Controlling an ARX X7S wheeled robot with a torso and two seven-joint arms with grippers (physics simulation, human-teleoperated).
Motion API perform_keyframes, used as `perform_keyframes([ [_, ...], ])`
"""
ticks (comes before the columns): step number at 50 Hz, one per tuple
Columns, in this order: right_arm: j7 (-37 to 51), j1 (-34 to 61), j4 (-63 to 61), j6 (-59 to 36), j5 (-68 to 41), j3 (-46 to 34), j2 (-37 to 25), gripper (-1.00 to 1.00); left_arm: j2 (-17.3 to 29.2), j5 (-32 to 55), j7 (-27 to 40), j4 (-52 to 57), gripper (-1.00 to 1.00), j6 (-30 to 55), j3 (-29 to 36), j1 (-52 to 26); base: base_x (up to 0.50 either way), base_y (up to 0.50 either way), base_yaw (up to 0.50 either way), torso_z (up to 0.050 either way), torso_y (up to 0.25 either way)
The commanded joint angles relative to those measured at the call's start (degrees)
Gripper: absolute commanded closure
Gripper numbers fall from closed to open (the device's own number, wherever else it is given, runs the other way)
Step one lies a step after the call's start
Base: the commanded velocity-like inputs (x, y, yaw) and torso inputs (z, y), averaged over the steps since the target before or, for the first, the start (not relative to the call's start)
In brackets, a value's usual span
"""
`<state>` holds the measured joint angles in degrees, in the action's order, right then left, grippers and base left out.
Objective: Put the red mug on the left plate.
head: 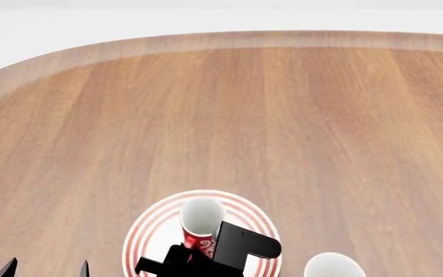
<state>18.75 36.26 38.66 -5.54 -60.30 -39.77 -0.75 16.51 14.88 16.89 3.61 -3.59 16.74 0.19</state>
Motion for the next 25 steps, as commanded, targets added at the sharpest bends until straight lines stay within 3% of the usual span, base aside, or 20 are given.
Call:
perform_keyframes([
  [1,-0.7,1.26,2.07,1.76,-1.47,-2.57,0.03,1.0,0.08,0.0,0.16,-0.23,-1.0,-0.14,0.26,-0.16,0.0,0.0,0.0,0.0,0.0],
  [5,-1.05,1.65,1.41,0.79,-1.75,-4.14,-0.38,1.0,0.14,0.0,0.19,-0.24,-1.0,-0.2,0.36,-0.15,0.0,0.0,0.0,0.0,0.0],
  [6,-1.9,1.16,-0.65,1.16,-1.59,-4.63,-0.88,-1.0,0.2,0.14,0.22,-0.12,-1.0,-0.2,0.27,-0.09,0.0,0.0,0.0,0.0,0.0],
  [25,2.07,0.57,-5.78,-0.27,-4.66,-5.02,-2.85,-1.0,0.58,0.42,0.63,0.3,-1.0,-0.14,0.41,-0.06,0.0,0.0,0.0,0.0,0.0],
])
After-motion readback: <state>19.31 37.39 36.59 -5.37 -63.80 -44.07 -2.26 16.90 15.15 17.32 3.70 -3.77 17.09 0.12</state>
